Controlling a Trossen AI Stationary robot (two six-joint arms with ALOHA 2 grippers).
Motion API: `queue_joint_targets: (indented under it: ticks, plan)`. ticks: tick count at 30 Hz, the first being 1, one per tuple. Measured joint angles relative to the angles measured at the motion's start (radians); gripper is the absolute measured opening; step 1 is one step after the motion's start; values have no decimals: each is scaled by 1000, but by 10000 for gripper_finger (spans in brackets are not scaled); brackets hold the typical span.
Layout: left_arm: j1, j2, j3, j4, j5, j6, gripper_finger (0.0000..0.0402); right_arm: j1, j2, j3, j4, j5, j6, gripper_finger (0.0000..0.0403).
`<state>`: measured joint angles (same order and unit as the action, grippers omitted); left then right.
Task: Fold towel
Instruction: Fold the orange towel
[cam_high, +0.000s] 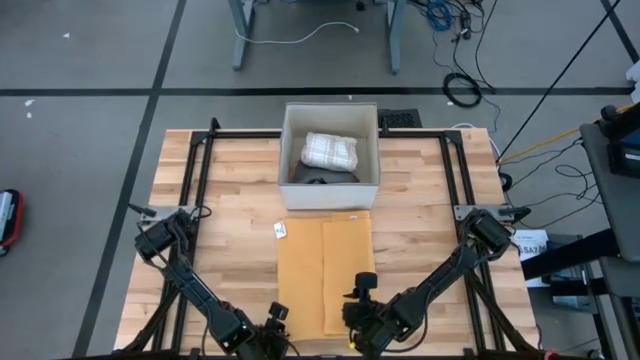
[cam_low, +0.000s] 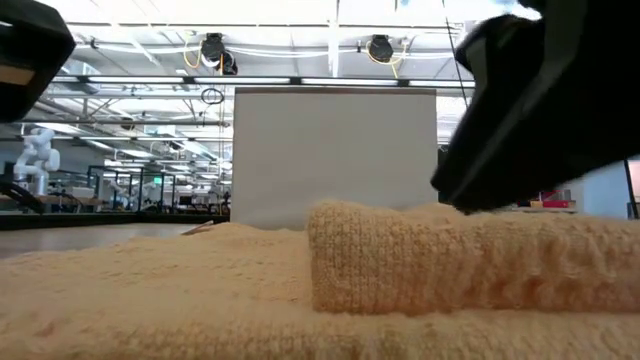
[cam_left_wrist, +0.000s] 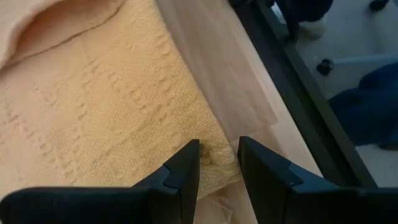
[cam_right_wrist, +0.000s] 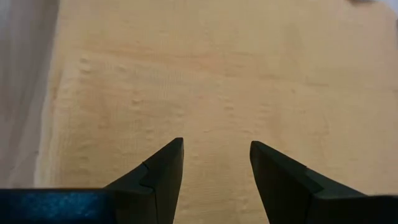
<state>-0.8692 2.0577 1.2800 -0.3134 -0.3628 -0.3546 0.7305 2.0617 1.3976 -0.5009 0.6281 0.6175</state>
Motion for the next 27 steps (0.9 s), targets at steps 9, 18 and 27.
queue_joint_targets:
  ticks: [9, 18, 27]
  plan:
    - [10, 10, -2, -22, -129, -21, 91, 1, 0, -48, 83, -11, -6, 143]
    - [5, -3, -6, -83, -211, 58, 5, 4, 1, -48, 109, -37, -22, 23]
    - [-4, -14, 83, -213, -335, 111, 2, 2, 69, -47, 191, -78, -53, 6]
